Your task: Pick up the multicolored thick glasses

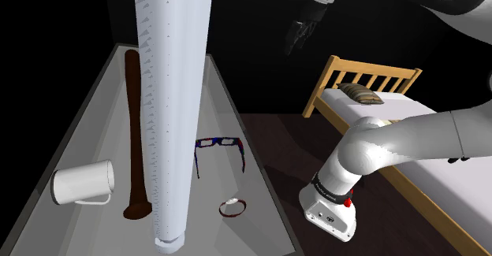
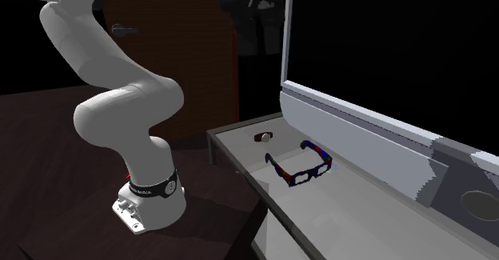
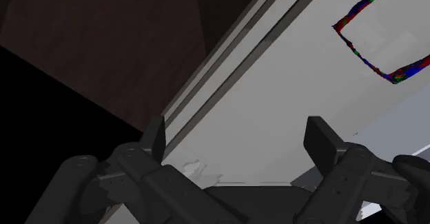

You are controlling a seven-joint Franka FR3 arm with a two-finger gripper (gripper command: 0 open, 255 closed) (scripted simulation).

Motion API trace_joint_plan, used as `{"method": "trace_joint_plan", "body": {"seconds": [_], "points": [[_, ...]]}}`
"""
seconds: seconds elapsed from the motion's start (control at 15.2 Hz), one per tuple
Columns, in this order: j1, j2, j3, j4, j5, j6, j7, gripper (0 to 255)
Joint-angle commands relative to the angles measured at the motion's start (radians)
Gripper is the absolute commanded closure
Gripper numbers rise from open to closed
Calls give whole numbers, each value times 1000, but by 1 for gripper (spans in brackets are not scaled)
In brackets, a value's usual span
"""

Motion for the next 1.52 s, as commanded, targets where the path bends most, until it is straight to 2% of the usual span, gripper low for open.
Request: {"method": "trace_joint_plan", "body": {"seconds": [0.0, 0.79, 1.45], "points": [[0, 0, 0, 0, 0, 0, 0, 0], [60, 25, 80, -322, 127, 287, 141, 0], [143, 202, 169, -484, 261, 594, 244, 0]]}}
